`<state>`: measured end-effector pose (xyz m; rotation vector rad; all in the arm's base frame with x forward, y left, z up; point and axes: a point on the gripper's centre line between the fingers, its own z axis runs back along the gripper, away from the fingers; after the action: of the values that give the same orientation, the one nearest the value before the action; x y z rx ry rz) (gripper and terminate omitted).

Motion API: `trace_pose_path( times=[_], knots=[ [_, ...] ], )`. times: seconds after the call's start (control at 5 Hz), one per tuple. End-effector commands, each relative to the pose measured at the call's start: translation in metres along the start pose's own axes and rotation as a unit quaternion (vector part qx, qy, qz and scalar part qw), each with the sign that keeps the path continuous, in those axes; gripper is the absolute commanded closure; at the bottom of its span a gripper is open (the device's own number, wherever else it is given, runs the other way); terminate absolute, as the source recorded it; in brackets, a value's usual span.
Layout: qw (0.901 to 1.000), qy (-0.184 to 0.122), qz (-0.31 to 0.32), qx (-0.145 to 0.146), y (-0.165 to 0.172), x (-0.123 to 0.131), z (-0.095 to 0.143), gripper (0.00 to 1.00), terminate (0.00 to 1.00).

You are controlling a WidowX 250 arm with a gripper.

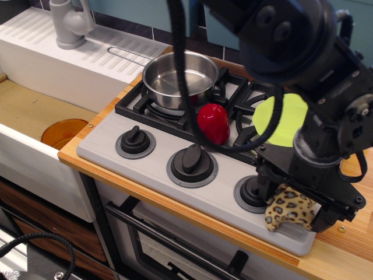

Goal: Put stuffedcheeta on plate and sweetpotato in pot or pan on stove

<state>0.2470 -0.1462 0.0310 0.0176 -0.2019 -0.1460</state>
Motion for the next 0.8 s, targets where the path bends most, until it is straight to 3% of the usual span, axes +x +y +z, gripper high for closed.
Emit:
trace_pose_path(
  times=[0.0,0.2,0.6],
  knots=[
    [0.9994,-0.017,0.002,-0.028,-0.007,0.012,0.001,1.0,0.0],
    [0.9996,-0.009,-0.006,-0.027,-0.004,0.019,0.012,1.0,0.0],
    [0.9993,0.018,-0.027,-0.019,0.003,0.045,0.06,1.0,0.0]
  ],
)
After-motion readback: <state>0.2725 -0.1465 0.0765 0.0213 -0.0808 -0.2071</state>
